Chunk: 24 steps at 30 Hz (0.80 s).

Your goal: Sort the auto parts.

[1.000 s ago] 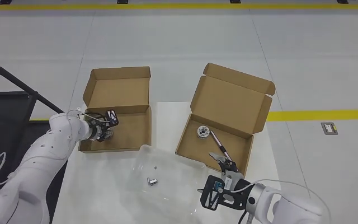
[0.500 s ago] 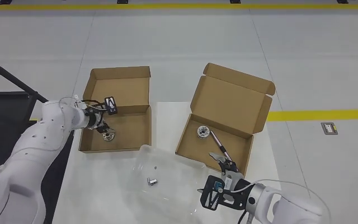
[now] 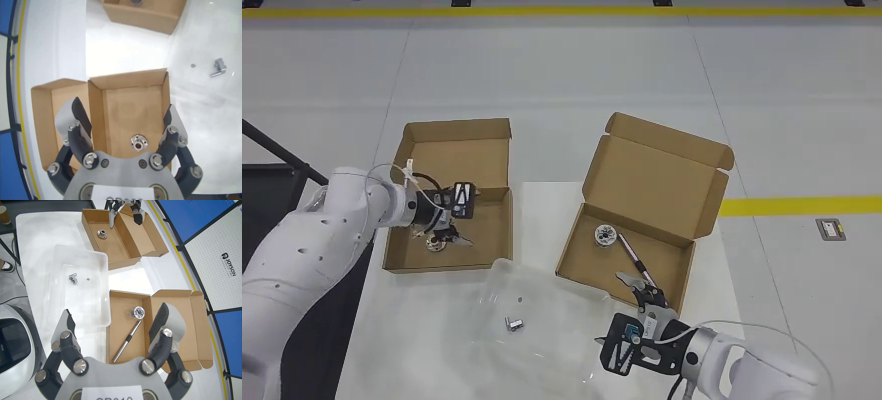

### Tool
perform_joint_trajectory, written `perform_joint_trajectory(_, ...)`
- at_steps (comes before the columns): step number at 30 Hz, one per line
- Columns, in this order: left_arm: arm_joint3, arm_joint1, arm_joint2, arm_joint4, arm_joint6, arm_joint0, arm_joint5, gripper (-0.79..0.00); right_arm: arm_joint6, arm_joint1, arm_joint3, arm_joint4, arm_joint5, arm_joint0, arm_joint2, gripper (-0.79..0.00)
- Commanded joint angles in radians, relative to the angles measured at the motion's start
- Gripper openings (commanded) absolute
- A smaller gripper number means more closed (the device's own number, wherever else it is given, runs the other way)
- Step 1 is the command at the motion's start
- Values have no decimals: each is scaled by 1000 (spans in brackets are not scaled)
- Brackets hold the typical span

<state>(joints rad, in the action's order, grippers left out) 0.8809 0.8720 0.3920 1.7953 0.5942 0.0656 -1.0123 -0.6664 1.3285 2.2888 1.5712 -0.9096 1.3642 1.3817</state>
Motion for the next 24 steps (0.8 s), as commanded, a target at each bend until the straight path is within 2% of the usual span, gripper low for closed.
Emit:
perform_joint_trajectory(1,65,-26,-31,-4,80,-2,0,0,0,0,0,0,0,0,0,0)
perform_joint_trajectory(5,192,-69,-126,14,202,-25,0,0,0,0,0,0,0,0,0,0)
perform_joint_trajectory(8,294,-97,-208,-1,214,-56,0,0,0,0,0,0,0,0,0,0)
perform_joint_trajectory(9,319,-106,-222,16,214,-67,0,0,0,0,0,0,0,0,0,0)
perform_joint_trajectory(12,397,-126,-222,46,214,-35,0,0,0,0,0,0,0,0,0,0)
perform_joint_trajectory(17,470,-136,-222,111,214,23,0,0,0,0,0,0,0,0,0,0)
perform_joint_trajectory(24,470,-136,-222,111,214,23,0,0,0,0,0,0,0,0,0,0)
